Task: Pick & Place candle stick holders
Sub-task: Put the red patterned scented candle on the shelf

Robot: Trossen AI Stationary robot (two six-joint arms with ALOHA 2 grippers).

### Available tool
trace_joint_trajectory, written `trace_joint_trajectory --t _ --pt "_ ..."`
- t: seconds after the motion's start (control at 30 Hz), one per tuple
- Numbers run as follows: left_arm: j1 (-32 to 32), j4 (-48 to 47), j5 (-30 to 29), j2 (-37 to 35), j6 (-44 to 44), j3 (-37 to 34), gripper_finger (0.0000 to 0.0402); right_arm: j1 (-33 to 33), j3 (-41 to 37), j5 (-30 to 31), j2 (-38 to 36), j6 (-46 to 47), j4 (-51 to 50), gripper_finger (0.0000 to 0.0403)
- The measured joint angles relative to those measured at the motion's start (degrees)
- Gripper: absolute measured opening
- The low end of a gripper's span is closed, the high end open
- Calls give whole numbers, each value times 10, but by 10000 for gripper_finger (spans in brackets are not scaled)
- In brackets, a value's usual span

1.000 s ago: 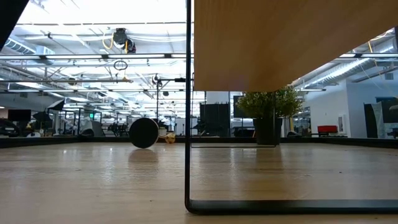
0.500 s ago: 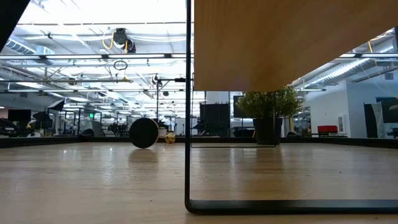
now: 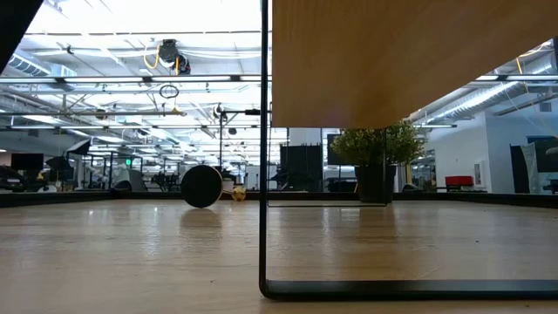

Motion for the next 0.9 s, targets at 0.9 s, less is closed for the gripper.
trace_joint_trajectory --t 0.9 --pt "-6 -4 -15 0 4 0 298 -4 0 10 0 23 2 291"
